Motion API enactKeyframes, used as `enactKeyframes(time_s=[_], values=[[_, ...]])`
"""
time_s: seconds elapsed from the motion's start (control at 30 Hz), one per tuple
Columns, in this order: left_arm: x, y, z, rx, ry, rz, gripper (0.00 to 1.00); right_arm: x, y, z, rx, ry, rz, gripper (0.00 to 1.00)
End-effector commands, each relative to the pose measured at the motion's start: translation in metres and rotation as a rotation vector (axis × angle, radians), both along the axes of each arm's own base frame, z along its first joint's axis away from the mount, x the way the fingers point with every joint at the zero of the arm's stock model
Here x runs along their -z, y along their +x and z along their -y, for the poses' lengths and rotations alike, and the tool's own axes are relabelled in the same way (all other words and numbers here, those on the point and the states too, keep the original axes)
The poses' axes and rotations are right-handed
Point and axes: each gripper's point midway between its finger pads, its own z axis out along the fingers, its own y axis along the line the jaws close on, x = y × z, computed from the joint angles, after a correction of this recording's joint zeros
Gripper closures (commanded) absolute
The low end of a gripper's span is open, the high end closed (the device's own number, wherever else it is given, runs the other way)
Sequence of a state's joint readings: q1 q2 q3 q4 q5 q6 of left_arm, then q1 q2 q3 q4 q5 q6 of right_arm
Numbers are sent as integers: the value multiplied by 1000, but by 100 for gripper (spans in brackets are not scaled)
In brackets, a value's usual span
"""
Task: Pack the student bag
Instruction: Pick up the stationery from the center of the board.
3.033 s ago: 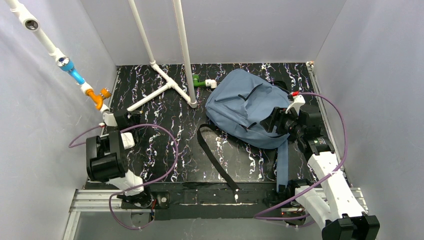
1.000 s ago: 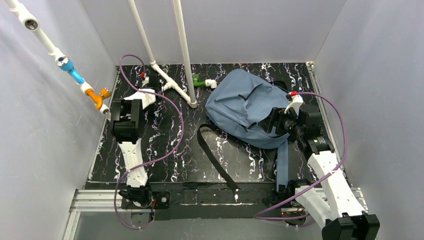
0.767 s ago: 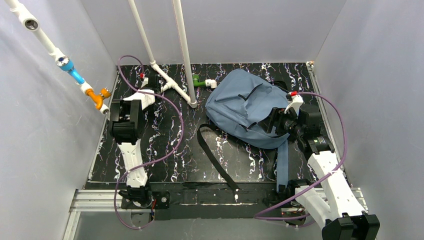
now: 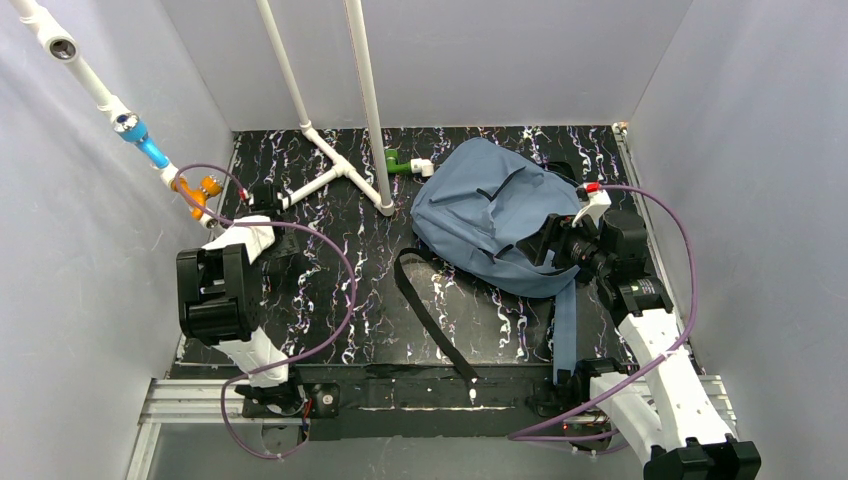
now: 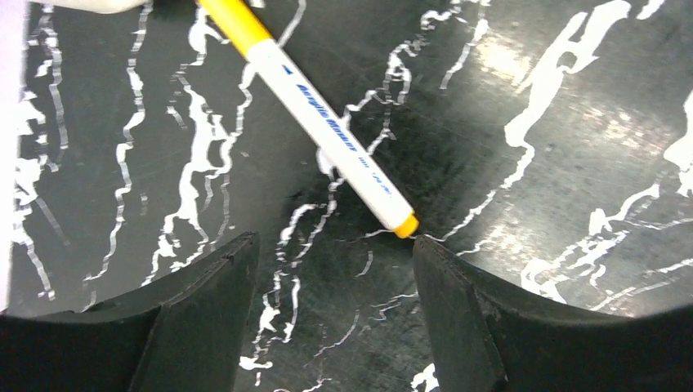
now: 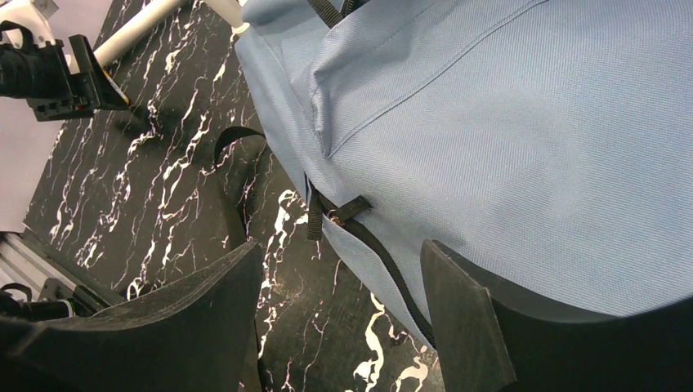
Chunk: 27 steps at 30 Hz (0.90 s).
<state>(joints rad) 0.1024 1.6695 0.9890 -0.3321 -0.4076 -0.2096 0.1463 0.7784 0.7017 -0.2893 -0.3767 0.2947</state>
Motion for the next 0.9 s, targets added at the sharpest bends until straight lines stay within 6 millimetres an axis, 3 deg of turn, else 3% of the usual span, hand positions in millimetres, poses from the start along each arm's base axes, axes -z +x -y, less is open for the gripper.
enactKeyframes(time_s=[0.0,0.23,0.43,0.87], values=[[-4,16,16,60,-84,96,34,-18,3,-2,-11,8,68,21],[-3,22,22,13,-130,160,26,-16,2,-2,-8,9,63,21],[8,26,16,-78,-203,179,36,-18,1,-3,-12,14,63,21],[24,-1,-3,-310,-235,126,52,-21,1,-1,0,9,69,21]])
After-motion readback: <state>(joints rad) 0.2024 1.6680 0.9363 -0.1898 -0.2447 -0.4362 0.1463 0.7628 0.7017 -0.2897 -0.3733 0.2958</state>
